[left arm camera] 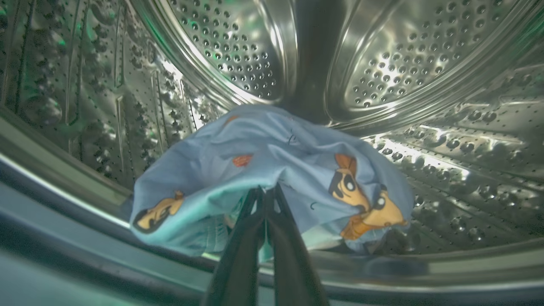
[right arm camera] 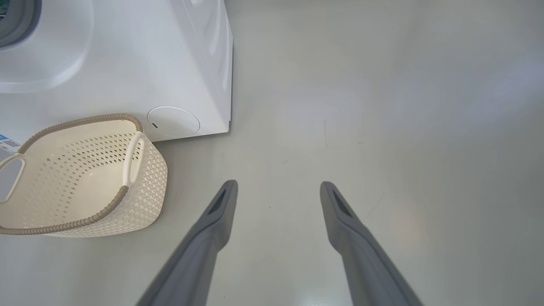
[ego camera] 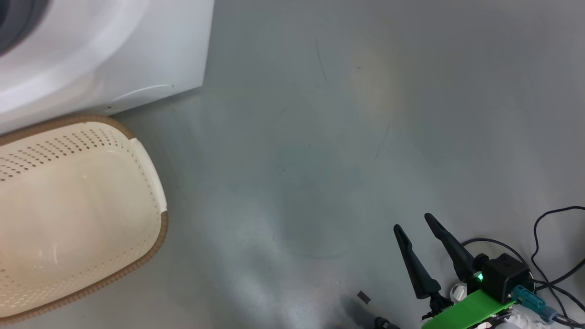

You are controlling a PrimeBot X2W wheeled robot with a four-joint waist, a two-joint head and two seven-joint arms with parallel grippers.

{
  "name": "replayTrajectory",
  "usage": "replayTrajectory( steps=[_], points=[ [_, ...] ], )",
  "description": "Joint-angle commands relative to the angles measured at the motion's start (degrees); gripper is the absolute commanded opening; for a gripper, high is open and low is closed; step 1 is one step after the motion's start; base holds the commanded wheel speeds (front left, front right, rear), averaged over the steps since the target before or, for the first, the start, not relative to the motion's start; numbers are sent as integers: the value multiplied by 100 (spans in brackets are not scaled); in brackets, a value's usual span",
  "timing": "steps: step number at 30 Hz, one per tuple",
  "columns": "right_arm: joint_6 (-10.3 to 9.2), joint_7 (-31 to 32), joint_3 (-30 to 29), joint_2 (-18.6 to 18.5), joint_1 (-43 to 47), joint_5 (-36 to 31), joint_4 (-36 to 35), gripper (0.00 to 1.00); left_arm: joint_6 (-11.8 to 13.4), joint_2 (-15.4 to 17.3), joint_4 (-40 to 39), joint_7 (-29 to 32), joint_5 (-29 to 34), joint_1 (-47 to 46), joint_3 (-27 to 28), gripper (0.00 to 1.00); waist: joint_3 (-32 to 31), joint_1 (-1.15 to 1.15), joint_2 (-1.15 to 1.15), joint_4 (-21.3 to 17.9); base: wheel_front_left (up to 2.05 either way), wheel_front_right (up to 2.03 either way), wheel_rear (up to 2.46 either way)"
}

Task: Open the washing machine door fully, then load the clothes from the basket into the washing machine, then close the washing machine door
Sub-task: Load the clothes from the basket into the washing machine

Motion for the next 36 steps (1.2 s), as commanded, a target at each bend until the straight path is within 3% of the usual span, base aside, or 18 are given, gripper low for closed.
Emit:
replayTrajectory(
  steps=[1,4,8,13,30,31,32,33,34,36],
  points=[
    [9,-27,59,-111,261,-13,-116,100,-17,311,-181,-58,32,-119,1,0,21,0,0,-20,0,0,0],
    [9,-27,52,-107,301,-4,-139,100,-49,404,-528,-109,49,-167,38,0,97,0,0,-76,0,0,0],
    [9,-27,-12,-99,329,5,-177,100,74,497,-1651,-115,179,-95,247,0,298,0,0,-111,0,0,0],
    [9,-27,-44,-52,288,-4,-199,100,126,305,-2481,-117,399,289,486,0,450,0,0,-87,0,0,0],
    [9,-27,51,-4,290,26,-103,100,-209,149,-789,233,681,-217,81,0,276,0,0,-94,0,0,0],
    [9,-27,47,5,294,27,-97,100,-220,142,-688,310,669,-247,72,8,265,0,0,-92,0,0,0],
    [9,-27,45,14,294,30,-92,100,-235,129,-590,392,672,-272,46,34,256,0,0,-91,0,0,0],
    [9,-27,41,20,294,33,-86,100,-255,123,-525,423,679,-298,19,51,247,0,0,-88,0,0,0],
    [9,-27,38,23,292,37,-80,100,-277,116,-466,444,682,-323,-2,96,236,0,0,-84,0,0,0],
    [9,-27,21,24,281,43,-72,100,-319,94,-367,476,654,-370,-13,100,219,0,0,-70,0,0,0]
  ],
)
